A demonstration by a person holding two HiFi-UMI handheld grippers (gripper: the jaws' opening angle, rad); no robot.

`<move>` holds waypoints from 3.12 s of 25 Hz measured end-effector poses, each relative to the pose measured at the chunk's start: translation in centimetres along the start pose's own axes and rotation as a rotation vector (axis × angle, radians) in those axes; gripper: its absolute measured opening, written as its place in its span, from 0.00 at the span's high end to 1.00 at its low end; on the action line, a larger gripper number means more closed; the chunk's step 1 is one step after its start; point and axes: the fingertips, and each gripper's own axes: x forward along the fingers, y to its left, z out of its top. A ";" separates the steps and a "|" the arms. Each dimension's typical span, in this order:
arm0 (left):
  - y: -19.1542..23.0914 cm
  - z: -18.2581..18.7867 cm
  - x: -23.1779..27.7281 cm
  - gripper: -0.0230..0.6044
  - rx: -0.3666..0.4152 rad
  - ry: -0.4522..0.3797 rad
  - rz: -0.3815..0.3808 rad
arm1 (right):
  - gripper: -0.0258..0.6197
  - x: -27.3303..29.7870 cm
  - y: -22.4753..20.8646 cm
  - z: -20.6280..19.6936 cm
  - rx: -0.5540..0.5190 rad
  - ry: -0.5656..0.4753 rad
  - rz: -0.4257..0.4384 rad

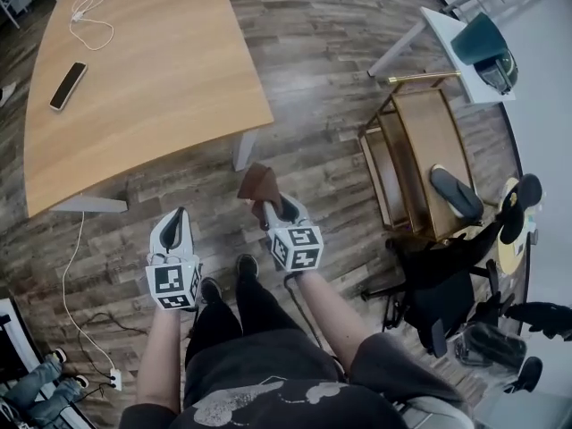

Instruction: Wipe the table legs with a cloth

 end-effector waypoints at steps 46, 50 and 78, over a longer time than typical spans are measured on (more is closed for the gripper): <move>10.6 -44.8 32.9 0.93 0.092 0.006 -0.197 | 0.83 41.6 -12.2 -34.6 -0.049 -0.021 -0.041; 10.5 -47.2 33.3 0.93 0.115 0.027 -0.209 | 0.83 43.5 -13.3 -37.4 -0.024 0.021 -0.063; 4.9 -26.4 31.1 0.93 0.202 -0.254 -0.309 | 0.83 24.2 -12.0 -15.4 -0.234 -0.508 -0.058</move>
